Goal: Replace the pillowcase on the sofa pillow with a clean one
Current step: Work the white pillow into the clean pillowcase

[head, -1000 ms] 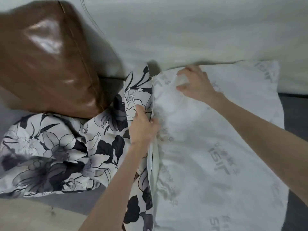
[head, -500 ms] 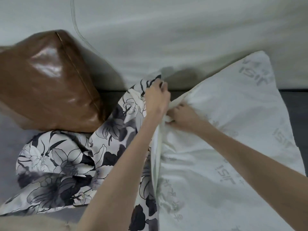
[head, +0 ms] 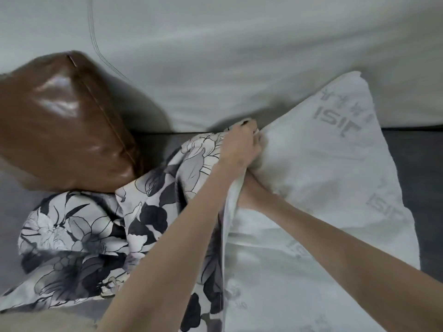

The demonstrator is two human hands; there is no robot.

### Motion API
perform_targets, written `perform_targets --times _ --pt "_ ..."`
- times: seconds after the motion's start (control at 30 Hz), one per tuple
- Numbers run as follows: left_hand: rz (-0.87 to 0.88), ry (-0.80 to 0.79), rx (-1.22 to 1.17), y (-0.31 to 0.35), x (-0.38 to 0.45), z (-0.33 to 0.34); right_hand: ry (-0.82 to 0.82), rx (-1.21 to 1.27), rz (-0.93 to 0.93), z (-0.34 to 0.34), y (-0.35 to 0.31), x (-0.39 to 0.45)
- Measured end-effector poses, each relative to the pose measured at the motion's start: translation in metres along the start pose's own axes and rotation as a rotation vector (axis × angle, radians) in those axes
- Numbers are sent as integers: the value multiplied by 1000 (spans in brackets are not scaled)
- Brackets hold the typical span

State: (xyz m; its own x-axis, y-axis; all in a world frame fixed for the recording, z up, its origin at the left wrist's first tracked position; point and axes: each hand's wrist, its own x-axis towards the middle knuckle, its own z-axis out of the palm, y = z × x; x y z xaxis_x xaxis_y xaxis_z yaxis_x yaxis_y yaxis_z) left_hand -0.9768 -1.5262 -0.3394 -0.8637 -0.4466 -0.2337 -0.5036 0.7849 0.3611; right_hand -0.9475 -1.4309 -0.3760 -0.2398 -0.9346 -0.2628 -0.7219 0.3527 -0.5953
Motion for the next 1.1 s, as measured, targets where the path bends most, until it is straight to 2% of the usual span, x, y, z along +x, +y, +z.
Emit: perform_targets --times 0.07,0.17,0.23,0.33,0.4,0.47,0.57,0.7,0.8,0.9,0.97,1.03,1.1 --pt "-36 -12 14 -5 -19 12 77 31 100 -3 7 3" --pt "-137 98 -7 -30 -49 15 99 -70 -13 -7 25 -15" --pt "-166 141 -46 -33 -81 15 230 25 33 -8 41 -52" --pt "-272 -2 -25 -30 -152 34 506 237 389 -5 69 -141" --pt "-356 -97 10 -34 -202 50 587 363 703 5 87 -205" --pt "-437 -154 53 -43 -242 61 509 397 975 24 96 -259" --pt "-469 -185 134 -51 -286 71 305 529 1169 51 94 -297" --pt "-443 -168 145 -44 -314 72 292 490 1174 62 90 -286" --pt "-343 -114 129 -1 -307 61 303 476 1069 69 75 -275" --pt "-256 39 -80 72 -299 58 470 448 943 81 35 -267" --pt "-291 -22 -239 93 -305 61 549 493 949 86 14 -272" --pt "-294 -167 -166 75 -318 69 466 445 1021 83 12 -281" --pt "-339 -188 -94 35 -347 73 364 240 1059 81 3 -296"
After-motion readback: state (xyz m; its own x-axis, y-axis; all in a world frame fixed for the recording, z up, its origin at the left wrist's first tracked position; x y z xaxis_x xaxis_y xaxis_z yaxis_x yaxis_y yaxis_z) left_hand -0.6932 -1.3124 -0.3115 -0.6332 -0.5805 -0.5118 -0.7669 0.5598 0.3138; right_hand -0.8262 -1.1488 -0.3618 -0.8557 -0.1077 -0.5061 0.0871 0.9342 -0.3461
